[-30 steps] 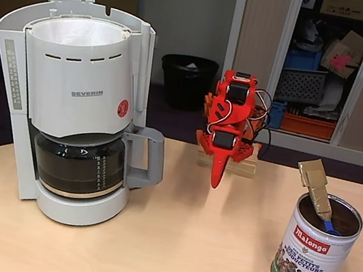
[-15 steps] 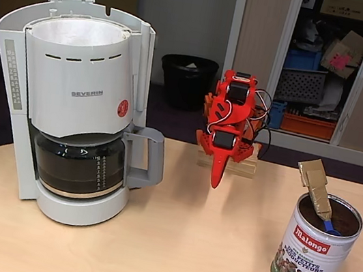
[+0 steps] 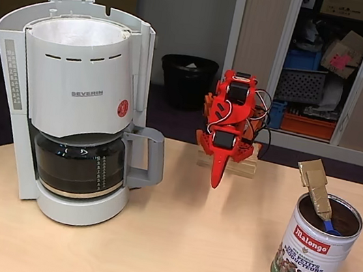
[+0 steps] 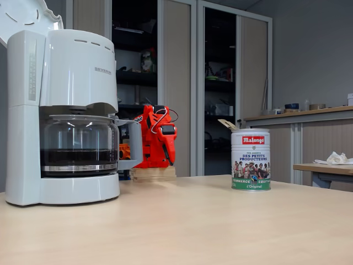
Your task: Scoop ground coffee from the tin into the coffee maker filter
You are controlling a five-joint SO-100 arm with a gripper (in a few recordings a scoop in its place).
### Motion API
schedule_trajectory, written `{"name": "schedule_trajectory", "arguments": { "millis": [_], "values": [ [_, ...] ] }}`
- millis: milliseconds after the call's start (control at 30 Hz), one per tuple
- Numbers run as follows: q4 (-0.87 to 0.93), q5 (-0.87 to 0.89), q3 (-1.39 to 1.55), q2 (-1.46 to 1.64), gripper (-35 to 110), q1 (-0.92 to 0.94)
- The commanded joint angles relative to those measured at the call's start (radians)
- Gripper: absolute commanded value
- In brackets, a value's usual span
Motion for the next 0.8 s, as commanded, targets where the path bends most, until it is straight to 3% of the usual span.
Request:
{"name": "schedule_trajectory", "arguments": {
  "millis": [0,200,333,400,533,667,733,767],
  "values": [
    [0.012,-0.012,0.006,0.0,0,-0.048],
    [0.006,-0.236,0.006,-0.003,0,-0.091],
    [-0.13,0.008,0.003,-0.002,0,-0.118],
    [-0.189,0.005,-0.025,0.002,0,-0.153],
    [-0.133,-0.028,-0.153,0.002,0,-0.264],
    [-0.144,0.192,-0.256,0.005,0,-0.288],
    [-0.138,0.155,-0.284,0.003,0,-0.325],
    [-0.127,0.144,-0.296,0.002,7,-0.35]
  ]
}}
